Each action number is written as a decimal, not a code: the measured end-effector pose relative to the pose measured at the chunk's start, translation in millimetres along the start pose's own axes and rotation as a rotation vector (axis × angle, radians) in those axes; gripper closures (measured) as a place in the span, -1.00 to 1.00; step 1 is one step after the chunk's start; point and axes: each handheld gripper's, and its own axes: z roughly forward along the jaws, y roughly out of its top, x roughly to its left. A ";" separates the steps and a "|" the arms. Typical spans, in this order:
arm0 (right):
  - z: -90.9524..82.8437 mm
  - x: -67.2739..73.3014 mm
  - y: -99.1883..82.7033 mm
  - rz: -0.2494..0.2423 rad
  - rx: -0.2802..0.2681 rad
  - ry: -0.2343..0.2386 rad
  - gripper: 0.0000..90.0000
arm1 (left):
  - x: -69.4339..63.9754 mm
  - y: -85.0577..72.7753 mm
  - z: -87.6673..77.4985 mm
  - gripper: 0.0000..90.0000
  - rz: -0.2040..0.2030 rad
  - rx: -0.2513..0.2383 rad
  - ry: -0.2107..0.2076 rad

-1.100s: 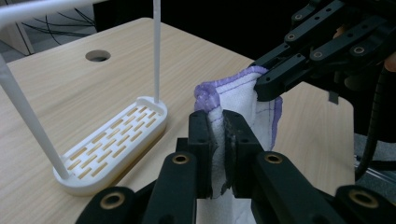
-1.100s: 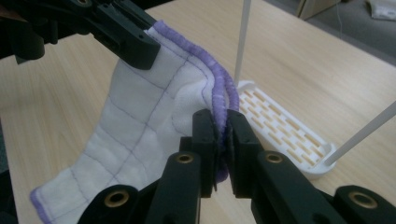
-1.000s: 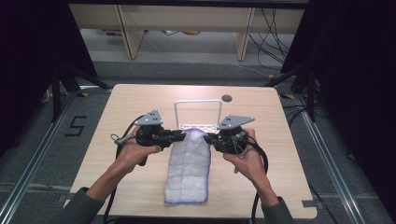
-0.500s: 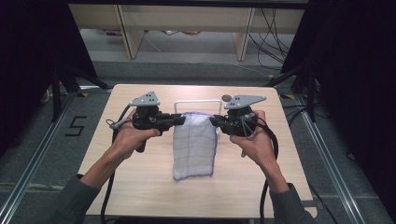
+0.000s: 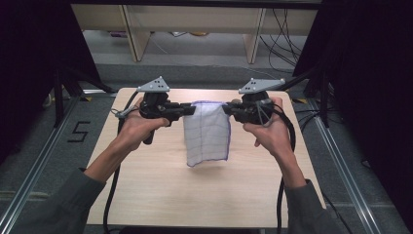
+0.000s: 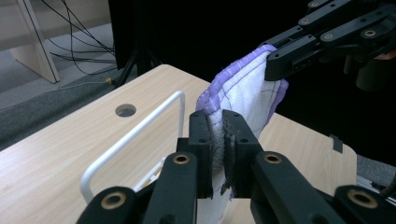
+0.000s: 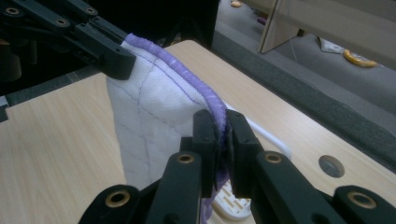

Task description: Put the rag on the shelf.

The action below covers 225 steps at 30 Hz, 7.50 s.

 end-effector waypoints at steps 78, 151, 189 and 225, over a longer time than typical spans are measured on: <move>145.3 -110.2 24.8 0.250 0.141 -0.152 0.83 | 132.9 0.4 110.4 0.80 -0.112 0.104 0.227; 49.7 -52.6 -35.7 0.224 0.034 -0.084 -0.11 | 47.3 -107.0 -10.6 -0.47 -0.191 0.078 0.085; 42.8 -14.7 -94.7 0.286 -0.014 -0.014 -0.41 | 20.6 -132.0 -16.1 -0.53 -0.149 0.130 0.057; 47.6 9.5 -129.9 0.255 0.021 0.015 -0.41 | -4.2 -167.9 -18.9 -0.55 -0.134 0.169 0.039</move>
